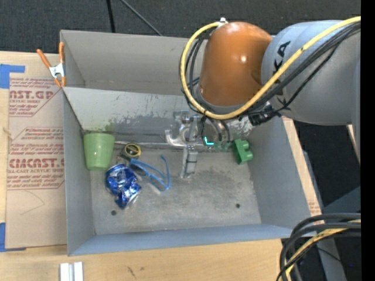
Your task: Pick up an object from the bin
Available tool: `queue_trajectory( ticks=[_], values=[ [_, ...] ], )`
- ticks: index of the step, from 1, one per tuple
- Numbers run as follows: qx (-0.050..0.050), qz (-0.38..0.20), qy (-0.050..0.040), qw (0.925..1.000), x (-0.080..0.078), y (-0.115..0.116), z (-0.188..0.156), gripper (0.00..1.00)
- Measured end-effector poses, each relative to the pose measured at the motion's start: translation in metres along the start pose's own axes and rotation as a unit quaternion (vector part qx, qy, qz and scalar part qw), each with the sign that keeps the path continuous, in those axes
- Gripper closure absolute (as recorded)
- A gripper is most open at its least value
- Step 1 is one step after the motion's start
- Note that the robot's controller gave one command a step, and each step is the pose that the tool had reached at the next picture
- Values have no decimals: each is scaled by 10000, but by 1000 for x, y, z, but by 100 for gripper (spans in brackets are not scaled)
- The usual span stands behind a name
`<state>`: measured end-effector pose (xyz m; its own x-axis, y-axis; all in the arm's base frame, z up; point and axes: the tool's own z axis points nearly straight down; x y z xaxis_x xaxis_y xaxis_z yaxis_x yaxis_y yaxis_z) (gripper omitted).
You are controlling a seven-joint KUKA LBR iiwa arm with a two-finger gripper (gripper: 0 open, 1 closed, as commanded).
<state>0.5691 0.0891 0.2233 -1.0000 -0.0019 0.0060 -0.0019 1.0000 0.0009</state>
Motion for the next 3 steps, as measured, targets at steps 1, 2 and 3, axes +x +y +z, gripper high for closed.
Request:
queue_trajectory(
  ticks=[1,2,3],
  values=[
    [0,-35,3,10000,11,5,150,0],
    [-6,-32,-34,10000,9,5,145,100],
    [-12,-56,-81,10000,30,28,-35,100]
  ],
)
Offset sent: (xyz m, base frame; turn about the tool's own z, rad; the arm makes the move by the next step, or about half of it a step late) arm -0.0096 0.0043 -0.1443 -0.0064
